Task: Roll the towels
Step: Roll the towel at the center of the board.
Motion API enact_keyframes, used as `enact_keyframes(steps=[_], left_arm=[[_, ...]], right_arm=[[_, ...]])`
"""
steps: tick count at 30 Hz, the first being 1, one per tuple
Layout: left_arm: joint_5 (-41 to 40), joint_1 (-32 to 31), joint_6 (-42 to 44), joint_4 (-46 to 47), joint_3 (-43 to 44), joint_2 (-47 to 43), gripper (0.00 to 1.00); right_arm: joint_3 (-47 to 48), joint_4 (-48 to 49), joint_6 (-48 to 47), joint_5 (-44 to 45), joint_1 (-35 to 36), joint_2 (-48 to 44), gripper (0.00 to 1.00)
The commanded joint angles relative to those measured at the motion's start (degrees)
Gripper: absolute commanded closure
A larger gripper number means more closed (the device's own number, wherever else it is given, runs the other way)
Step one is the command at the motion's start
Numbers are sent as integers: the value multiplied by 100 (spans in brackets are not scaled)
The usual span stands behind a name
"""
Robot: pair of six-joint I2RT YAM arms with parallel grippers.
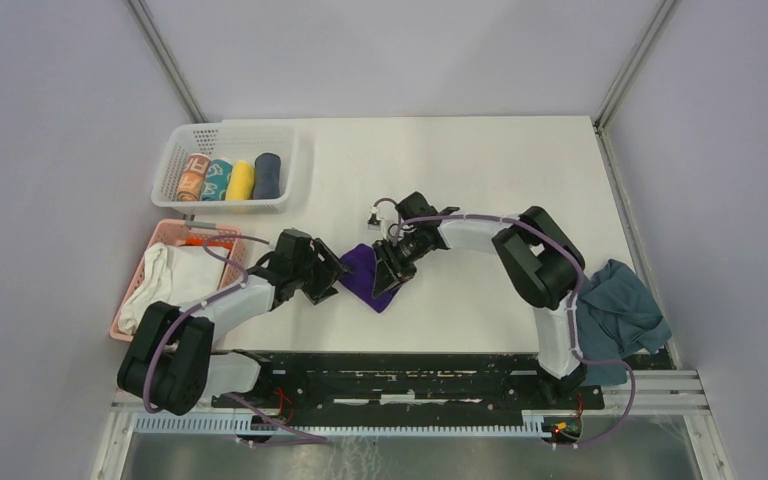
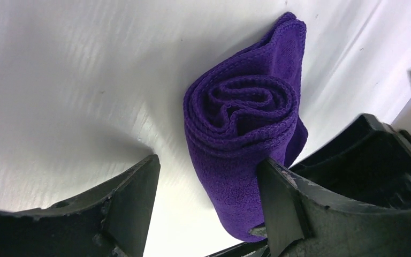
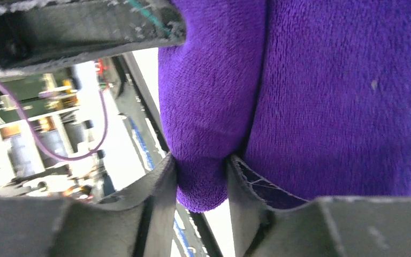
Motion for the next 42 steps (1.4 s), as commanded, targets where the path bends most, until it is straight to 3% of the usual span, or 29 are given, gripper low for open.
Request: enact_keyframes(steps=[1,3,10,17,35,42], left_arm=[[-223,-45,104,39,24,320,27],[-259,-63,109,32,30,409,27],[-380,-117,119,2,65,585,27],[-433,-155,126,-47,93,649,27],[-472,-187,158,-53,177,879,26],[-402,-188,152,-39,205,808,24]], right_arm=[[-194,-466,-610,1574,159,-922,51],[-215,-676,-899,2262,314,-1277,42],[-318,-827,-1513,5214,1453,-2243,36],[-397,-348,-1840,6523,2331,-2316,36],[-307,-376,-2141,6615,2529,-1033,38],[-354,-286,-2087,5858,2369,-980,61]])
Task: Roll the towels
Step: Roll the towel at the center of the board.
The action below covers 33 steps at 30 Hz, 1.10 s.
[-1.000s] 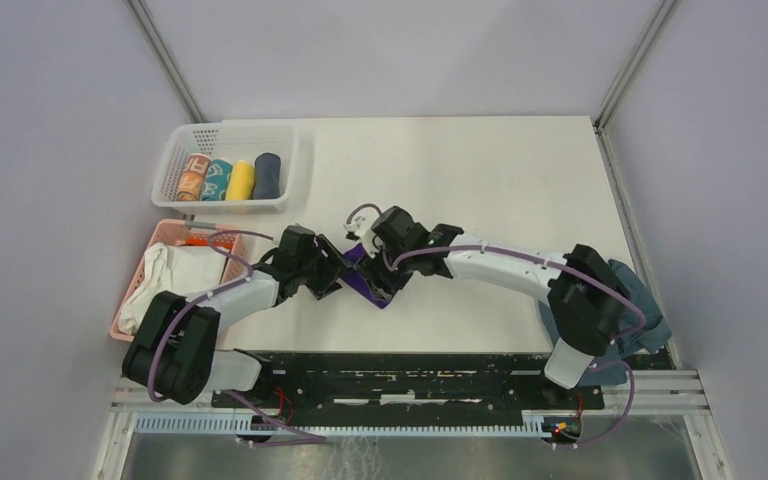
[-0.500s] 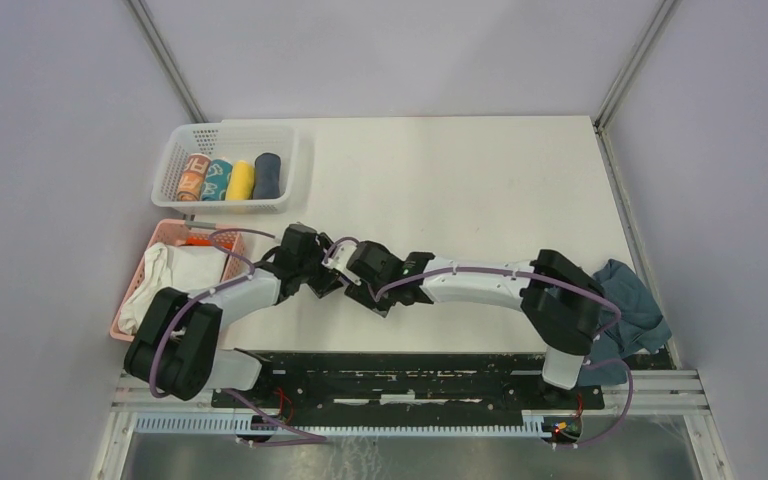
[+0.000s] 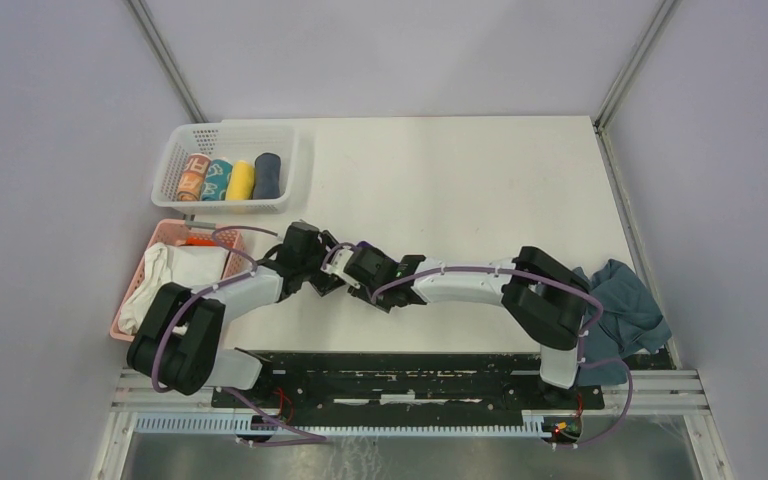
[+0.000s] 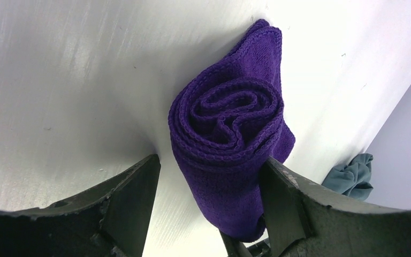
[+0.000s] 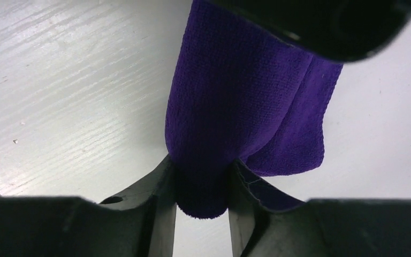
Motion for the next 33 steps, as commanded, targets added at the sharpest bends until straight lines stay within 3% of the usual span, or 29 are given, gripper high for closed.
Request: enact_keyframes(steps=[1,5,14,22,33], left_arm=[[-351,-15,115,-572,-128,64,24],[-366,-17,-48,-548,-196,-453,21],[-360,-3,-341,-591,-466,-1727,18],[229,-4,-705,310,-964,-1750,17],[458,-72,-886,1083,-1035,-1258,19]], right_arm=[[13,16,148,-955,-202,171,64],[-54,86,333,-2172,-620,140,72],[-406,1108,1204,-5363,-1650,324,74],[-508,2126,2213,-6609,-2056,896,74],[-843,3589,3849,-7043,-2414,1549,75]])
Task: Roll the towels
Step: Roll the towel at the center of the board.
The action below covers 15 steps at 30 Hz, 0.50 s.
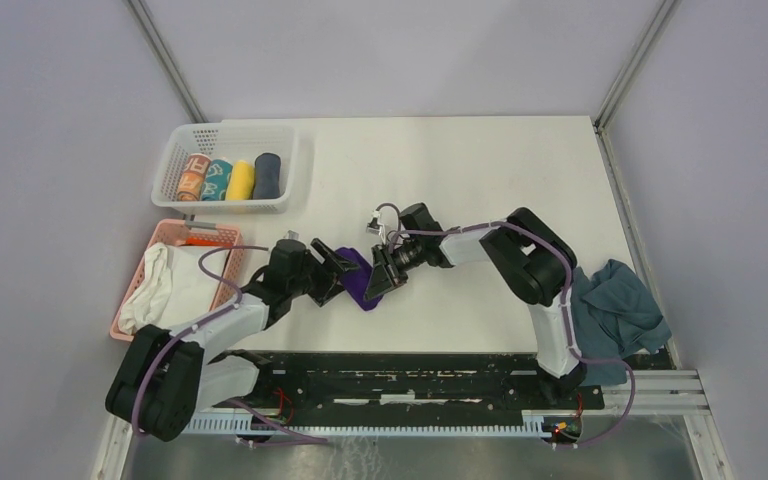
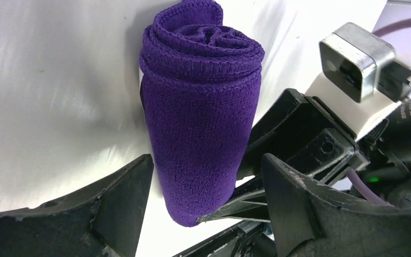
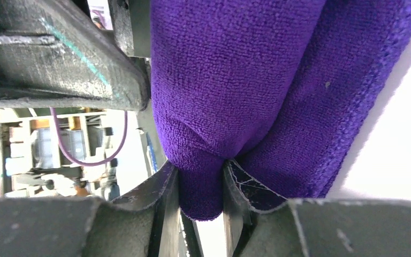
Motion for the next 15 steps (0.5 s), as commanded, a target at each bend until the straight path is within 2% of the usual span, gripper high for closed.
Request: enact_keyframes(steps=[1,4,7,11,15], left_arm=[[178,-86,-271,609,-32,232,20],[178,-158,-314,768,-52,395,20],[165,-236,-320,847,-54,548,21],[43,-324,-303,856,-37,764,24],[-36,-372,-307,727,38,1117,30]], right_arm=[[-248,885,1048,-194,-118,502,75],[-392,1716,1743,-318,-231,703,75],[-471,2093,2192,-360,-333,857,75],[-526,2145,2328,-293,-428,944,74],[-516,1643,1931,-74,-435,662,67]])
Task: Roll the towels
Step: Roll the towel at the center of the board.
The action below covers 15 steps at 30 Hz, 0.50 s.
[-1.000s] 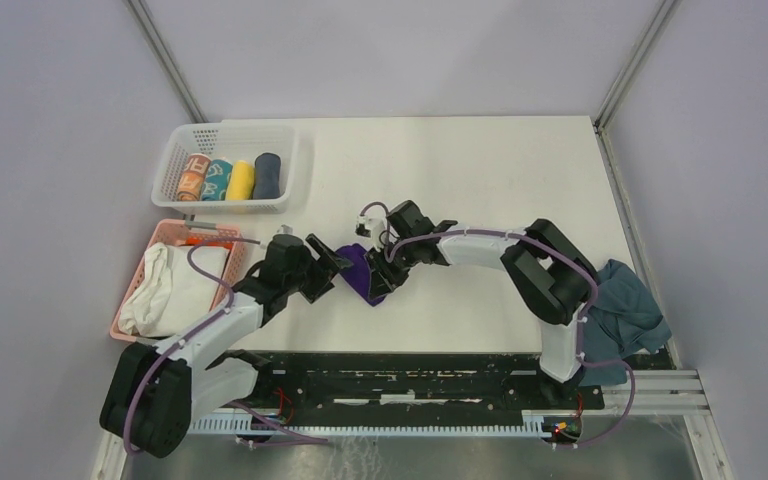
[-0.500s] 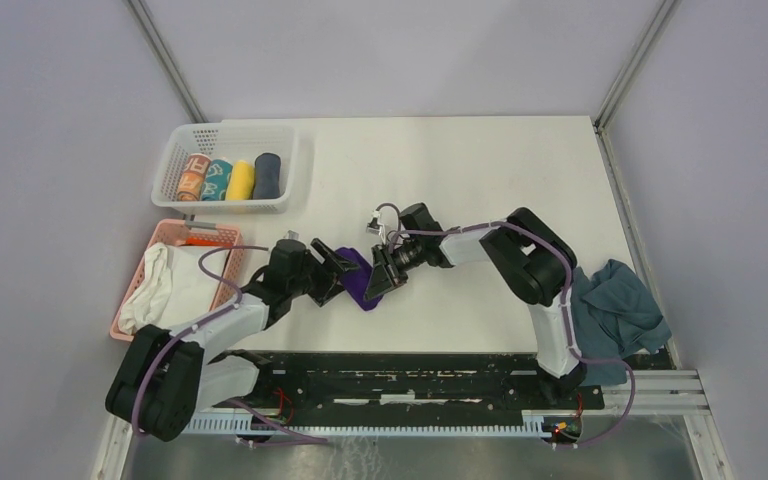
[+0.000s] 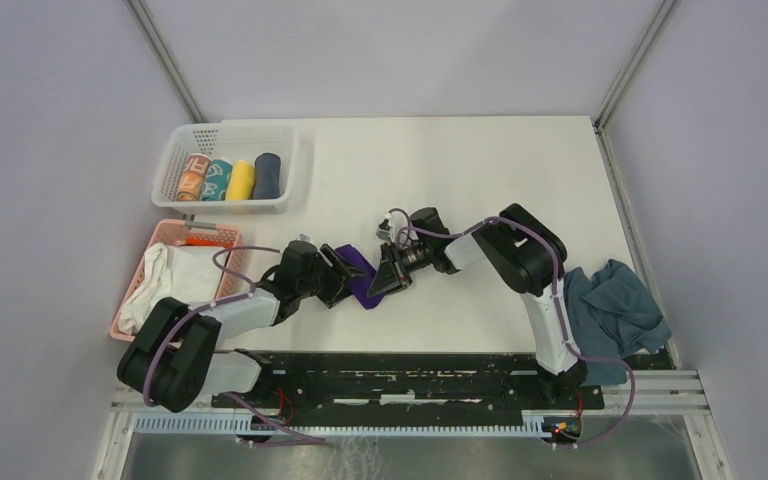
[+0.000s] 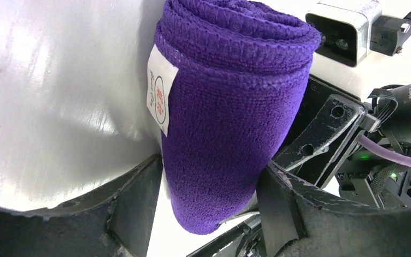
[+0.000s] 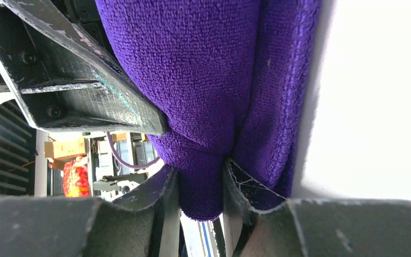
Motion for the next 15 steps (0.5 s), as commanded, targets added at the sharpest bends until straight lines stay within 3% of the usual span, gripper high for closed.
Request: enact_keyframes(steps=[1,7,11,15], left_arm=[[-119,-79,-173,23,80,357,31],[-535,-156,-79,-607,406,804,41],[-818,-153,127,-1083,671,1006,44],[-992,-147,354,-1487,934,1188,44]], right_arm=[[-95,-546,-412,851,-33,-125,65],[-147,-1597,-1297,1526,-20,-968,51],[-213,-2530,-2060,2440,21,-1748,43],[-396,-2864,-2505,3387,112,-2452,38]])
